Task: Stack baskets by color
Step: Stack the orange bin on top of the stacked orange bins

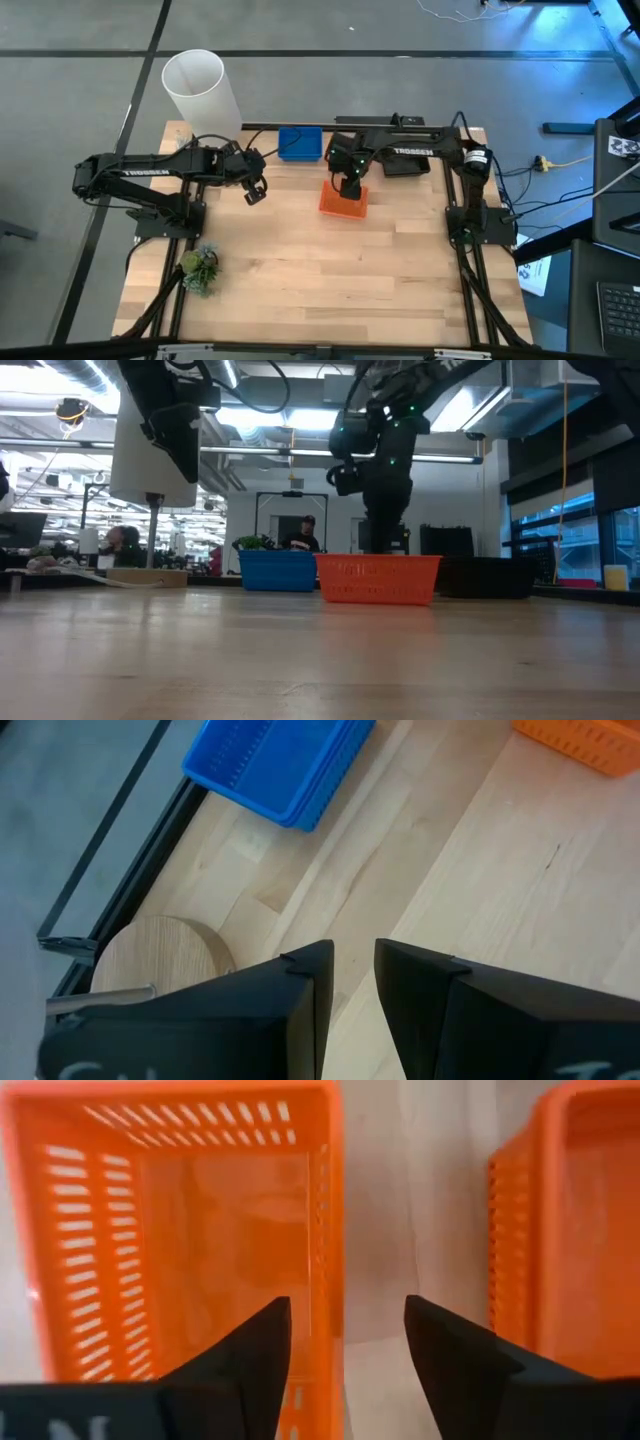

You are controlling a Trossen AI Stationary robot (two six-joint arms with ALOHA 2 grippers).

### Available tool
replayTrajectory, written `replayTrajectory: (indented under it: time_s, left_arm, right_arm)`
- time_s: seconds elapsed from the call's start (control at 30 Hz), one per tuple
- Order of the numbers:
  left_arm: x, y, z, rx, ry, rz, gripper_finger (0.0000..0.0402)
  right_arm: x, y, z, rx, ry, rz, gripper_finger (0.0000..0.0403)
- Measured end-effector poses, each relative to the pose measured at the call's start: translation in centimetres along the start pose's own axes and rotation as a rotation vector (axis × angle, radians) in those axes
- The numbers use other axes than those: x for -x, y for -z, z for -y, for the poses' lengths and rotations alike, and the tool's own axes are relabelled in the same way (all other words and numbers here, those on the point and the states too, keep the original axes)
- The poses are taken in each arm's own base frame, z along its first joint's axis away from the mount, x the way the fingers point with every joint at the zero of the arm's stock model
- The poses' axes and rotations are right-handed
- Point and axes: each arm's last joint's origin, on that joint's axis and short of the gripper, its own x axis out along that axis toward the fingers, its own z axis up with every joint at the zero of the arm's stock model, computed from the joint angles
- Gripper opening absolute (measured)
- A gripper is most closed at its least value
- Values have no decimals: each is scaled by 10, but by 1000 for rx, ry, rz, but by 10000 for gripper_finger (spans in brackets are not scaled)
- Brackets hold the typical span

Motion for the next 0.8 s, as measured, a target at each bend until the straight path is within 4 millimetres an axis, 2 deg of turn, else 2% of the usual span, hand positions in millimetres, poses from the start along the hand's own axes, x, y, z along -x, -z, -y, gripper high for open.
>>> replayTrajectory:
  time_s: [0.17, 0.23, 0.3, 0.4, 0.5, 0.63, 0.8]
  left_arm:
    - [0, 0, 0, 0, 0, 0, 69]
    - [0, 0, 0, 0, 0, 0, 69]
    - [0, 0, 0, 0, 0, 0, 69]
    - [0, 0, 0, -1, 0, 0, 69]
    - [0, 0, 0, -1, -1, 0, 69]
    - [0, 0, 0, -1, -1, 1, 69]
    - [0, 0, 0, -1, -3, 1, 69]
  right_arm:
    - [-22, 0, 3, -2, 33, -65, 195]
    - [-27, 0, 2, -1, 27, -77, 181]
    - [-28, 0, -3, 12, 21, -83, 142]
    - [-24, 1, -9, 44, 6, -94, 37]
    - [-6, 2, -17, 97, 5, -110, 11]
    - [31, -5, -19, 163, 62, -124, 7]
    - [87, -29, 3, 240, 171, 23, 6]
